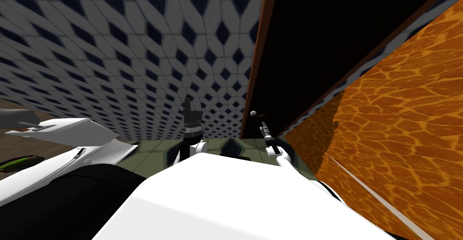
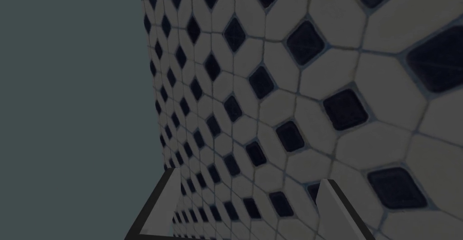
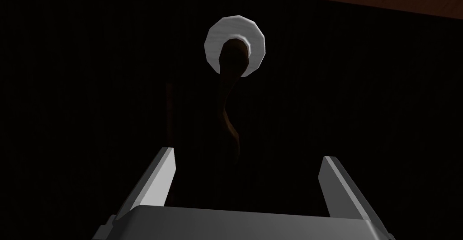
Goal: Pull the door open
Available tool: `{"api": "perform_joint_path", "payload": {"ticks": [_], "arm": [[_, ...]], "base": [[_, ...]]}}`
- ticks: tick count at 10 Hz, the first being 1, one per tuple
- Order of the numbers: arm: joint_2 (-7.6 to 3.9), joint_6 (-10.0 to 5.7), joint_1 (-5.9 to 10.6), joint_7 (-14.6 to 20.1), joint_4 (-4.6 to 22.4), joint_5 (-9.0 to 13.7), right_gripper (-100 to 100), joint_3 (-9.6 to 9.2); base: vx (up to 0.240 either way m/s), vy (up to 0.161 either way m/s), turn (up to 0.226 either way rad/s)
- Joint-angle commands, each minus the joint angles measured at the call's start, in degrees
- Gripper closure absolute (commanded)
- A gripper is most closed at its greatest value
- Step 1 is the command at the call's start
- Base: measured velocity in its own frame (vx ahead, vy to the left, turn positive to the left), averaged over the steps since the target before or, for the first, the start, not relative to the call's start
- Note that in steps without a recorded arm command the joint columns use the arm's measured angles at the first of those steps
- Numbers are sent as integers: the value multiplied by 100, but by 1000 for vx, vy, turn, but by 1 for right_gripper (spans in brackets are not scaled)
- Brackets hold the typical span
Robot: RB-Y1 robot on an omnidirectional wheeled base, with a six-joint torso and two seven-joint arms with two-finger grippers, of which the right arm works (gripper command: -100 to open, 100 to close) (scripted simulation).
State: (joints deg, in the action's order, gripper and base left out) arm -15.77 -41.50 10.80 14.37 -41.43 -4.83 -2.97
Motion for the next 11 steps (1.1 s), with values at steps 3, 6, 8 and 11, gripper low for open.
{"api": "perform_joint_path", "payload": {"ticks": [3, 6, 8, 11], "arm": [[-71, -49, 180, 57, 368, 4, -100, 6], [-183, -88, 117, 50, 422, 148, -100, 86], [-233, -114, 98, 45, 462, 213, -100, 123], [-347, -174, 52, 34, 554, 363, -100, 208]], "base": [[17, -57, 96], [24, -9, 114], [101, 52, 162], [74, 23, 123]]}}
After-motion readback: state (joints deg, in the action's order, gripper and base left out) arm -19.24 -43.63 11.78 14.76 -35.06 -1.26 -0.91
